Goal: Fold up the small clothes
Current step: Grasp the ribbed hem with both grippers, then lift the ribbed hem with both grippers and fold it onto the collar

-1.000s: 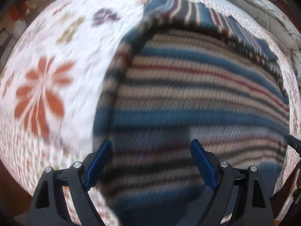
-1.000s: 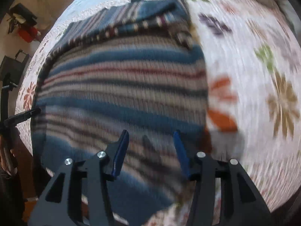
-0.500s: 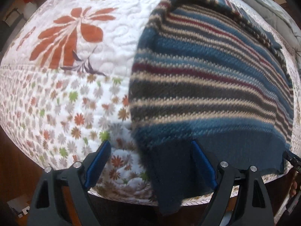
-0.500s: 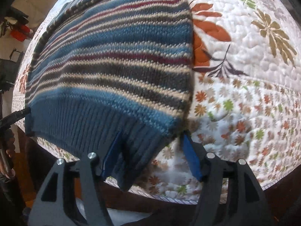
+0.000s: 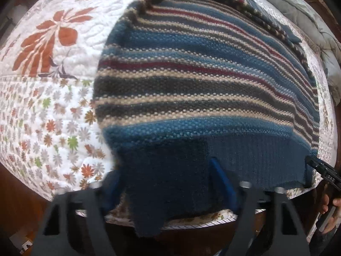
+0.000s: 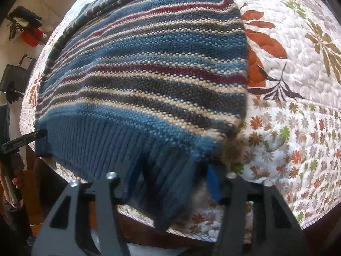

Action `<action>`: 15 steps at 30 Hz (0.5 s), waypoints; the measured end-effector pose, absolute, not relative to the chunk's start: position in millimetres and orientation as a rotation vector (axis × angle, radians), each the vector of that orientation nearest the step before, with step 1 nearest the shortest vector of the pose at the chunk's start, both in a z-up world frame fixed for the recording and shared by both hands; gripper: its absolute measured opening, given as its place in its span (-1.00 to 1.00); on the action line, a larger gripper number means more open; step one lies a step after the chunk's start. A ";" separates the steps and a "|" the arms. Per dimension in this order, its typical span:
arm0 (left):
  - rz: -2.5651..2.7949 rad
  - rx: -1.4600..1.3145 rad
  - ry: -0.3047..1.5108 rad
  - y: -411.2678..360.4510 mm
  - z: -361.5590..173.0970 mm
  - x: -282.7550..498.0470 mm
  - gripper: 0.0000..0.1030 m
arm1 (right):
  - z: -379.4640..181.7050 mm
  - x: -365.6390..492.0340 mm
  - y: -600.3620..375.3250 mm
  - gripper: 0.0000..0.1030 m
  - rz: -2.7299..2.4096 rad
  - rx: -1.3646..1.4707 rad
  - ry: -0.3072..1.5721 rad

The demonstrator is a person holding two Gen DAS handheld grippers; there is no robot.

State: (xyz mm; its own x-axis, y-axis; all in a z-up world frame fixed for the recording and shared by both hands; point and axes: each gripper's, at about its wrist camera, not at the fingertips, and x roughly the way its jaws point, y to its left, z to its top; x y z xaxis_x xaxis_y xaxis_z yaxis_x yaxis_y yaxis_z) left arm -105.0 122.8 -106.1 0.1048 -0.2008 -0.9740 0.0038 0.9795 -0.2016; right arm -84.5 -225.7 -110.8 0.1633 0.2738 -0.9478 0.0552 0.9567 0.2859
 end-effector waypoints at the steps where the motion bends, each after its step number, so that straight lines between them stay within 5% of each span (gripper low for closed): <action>1: -0.152 -0.173 1.456 123.0 -102.7 -107.9 -0.07 | -110.8 -85.4 -227.5 -0.35 0.160 0.282 1.398; 3: -0.162 -0.201 1.446 124.5 -93.6 -111.8 -0.57 | -105.0 -87.7 -235.1 -0.66 0.173 0.286 1.373; 4: -0.167 -0.214 1.441 124.2 -90.4 -113.0 -0.61 | -102.6 -89.4 -236.3 -0.80 0.179 0.287 1.363; 7: -0.207 -0.223 1.426 120.6 -86.5 -115.7 -0.69 | -98.3 -92.1 -240.9 -0.81 0.199 0.273 1.355; 10: -0.217 -0.156 1.483 117.7 -107.5 -100.8 -0.40 | -103.1 -92.0 -235.9 -0.64 0.190 0.229 1.380; 11: -0.219 -0.149 1.495 119.3 -110.7 -88.5 -0.17 | -104.5 -92.5 -235.5 -0.61 0.185 0.228 1.389; 15: -0.233 -0.141 1.481 111.0 -114.5 -93.2 0.13 | -113.3 -91.7 -233.5 -0.54 0.192 0.279 1.427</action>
